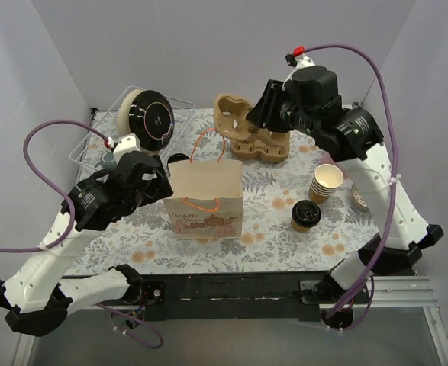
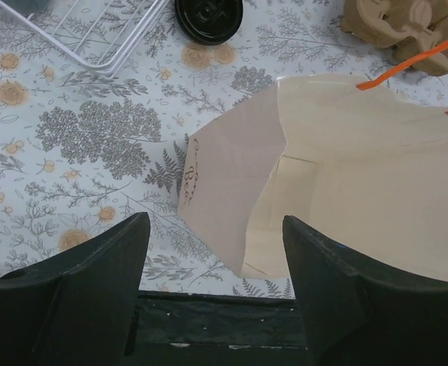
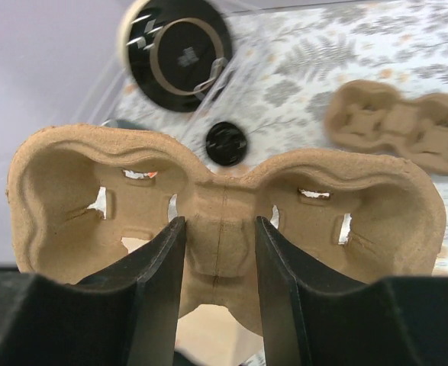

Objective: Pack the takeout coffee

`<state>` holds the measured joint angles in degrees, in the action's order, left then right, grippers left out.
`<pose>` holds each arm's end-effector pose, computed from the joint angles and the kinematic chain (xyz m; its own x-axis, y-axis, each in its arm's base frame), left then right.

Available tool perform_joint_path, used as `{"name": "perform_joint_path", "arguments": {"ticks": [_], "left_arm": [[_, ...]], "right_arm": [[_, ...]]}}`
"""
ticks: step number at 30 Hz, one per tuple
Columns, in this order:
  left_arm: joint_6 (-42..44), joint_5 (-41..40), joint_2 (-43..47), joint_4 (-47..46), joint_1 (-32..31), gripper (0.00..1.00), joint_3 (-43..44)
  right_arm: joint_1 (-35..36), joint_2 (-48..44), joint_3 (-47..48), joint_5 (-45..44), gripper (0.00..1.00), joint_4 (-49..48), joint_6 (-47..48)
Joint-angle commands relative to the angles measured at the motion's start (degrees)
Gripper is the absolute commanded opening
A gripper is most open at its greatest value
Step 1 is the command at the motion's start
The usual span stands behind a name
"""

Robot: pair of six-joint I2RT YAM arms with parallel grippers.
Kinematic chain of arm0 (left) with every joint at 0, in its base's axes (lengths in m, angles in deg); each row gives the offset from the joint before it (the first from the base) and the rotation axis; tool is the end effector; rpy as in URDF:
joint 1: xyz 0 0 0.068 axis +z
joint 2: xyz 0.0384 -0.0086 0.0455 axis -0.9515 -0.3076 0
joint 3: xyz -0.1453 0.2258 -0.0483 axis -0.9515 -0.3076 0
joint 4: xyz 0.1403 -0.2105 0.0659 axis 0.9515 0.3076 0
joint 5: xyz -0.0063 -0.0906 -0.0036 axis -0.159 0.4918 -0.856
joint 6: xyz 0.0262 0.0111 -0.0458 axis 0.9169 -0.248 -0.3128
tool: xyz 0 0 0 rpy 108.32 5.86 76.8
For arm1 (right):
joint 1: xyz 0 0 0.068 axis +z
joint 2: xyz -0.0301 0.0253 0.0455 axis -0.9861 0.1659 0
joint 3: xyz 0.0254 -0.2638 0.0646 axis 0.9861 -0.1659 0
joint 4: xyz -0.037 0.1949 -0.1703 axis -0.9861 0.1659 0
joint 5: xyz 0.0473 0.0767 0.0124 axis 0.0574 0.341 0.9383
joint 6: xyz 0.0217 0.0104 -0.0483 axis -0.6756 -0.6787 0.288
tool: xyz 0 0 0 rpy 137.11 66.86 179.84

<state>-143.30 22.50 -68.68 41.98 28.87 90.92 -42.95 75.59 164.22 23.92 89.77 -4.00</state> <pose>0.1195 -0.0877 0.4096 -0.4061 -0.7993 -0.4429 -0.5329 0.6009 -0.5957 0.2378 0.1750 0.5196 -0.4961 0.2731 -0.8242 -0.2523 0.8629 0.4378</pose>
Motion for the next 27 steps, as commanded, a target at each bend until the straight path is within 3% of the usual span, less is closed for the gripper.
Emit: {"name": "perform_joint_path", "arguments": {"ticks": [1,8,11,14,23,27], "left_arm": [[4.5,3.3,1.2,-5.0,1.7,0.69,0.6],[6.8,7.6,1.3,-9.0,4.1,0.61,-1.3],[6.6,8.8,2.6,-9.3,4.3,0.55,-3.1],[6.6,9.2,4.9,-11.0,4.4,0.47,-5.4],[5.3,11.6,6.4,-14.4,4.4,0.39,-8.9],[5.7,10.8,5.7,-14.3,4.4,0.24,-9.1]], "right_arm": [[7.0,-5.4,-4.0,0.3,0.4,-6.2,-9.1],[20.2,-7.2,-10.0,-3.2,0.4,-13.5,-16.3],[22.5,-8.0,-14.1,-3.1,0.4,-18.2,-19.1],[23.4,-8.4,-16.9,-2.4,0.4,-21.7,-20.7],[24.0,-7.4,-20.3,-4.5,0.4,-24.0,-21.0],[24.0,-7.4,-22.3,-4.6,0.4,-24.3,-21.2]]}}
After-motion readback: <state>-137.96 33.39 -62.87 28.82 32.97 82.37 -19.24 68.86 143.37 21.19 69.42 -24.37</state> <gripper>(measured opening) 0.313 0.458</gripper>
